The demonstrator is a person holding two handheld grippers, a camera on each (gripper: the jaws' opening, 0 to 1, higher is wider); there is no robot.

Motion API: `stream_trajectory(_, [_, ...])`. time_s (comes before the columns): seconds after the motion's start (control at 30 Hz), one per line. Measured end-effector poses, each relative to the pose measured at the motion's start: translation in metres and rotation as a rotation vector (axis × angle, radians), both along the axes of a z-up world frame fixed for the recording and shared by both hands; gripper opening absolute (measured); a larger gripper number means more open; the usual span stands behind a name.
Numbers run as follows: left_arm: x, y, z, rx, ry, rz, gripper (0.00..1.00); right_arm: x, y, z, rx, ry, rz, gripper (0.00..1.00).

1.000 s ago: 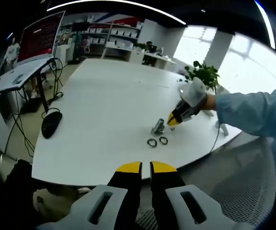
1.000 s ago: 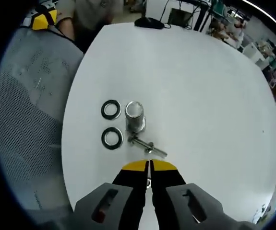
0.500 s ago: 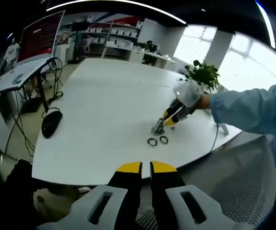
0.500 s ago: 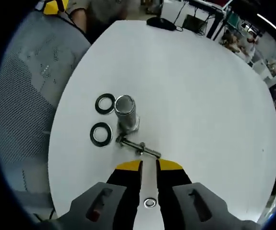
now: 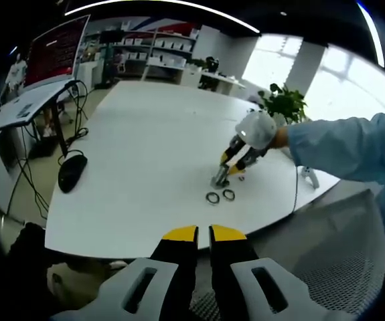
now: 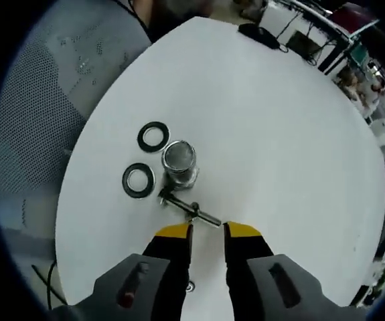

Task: Place the washer onto the threaded stud by aligning its center hole with the stud, sliding it down to the base, and recovering from edge contact or off-axis alignment until the washer reaches the visible bottom stop.

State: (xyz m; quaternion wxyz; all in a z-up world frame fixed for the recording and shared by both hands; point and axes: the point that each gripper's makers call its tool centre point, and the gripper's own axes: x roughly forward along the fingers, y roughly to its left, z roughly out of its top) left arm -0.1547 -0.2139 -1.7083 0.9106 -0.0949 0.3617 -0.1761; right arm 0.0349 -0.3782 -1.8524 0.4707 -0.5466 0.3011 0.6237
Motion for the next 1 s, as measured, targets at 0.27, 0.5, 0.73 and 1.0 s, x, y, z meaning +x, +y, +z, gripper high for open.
stream_trajectory(0.27, [0.0,0.0,0.0,0.0,0.0,0.0,0.04,-0.005,-0.008,-0.001,-0.013,0.036,-0.006,0.1])
stream_trajectory(0.5, [0.0,0.0,0.0,0.001,-0.001,-0.002,0.04,-0.001,-0.016,0.007,-0.007,0.001,-0.001,0.16])
stream_trajectory(0.73, [0.0,0.0,0.0,0.002,0.0,-0.001,0.04,-0.01,-0.003,0.003,-0.012,0.011,0.055,0.21])
stream_trajectory(1.0, [0.0,0.0,0.0,0.0,-0.002,0.006,0.04,-0.019,-0.007,-0.003,-0.038,0.059,0.048,0.12])
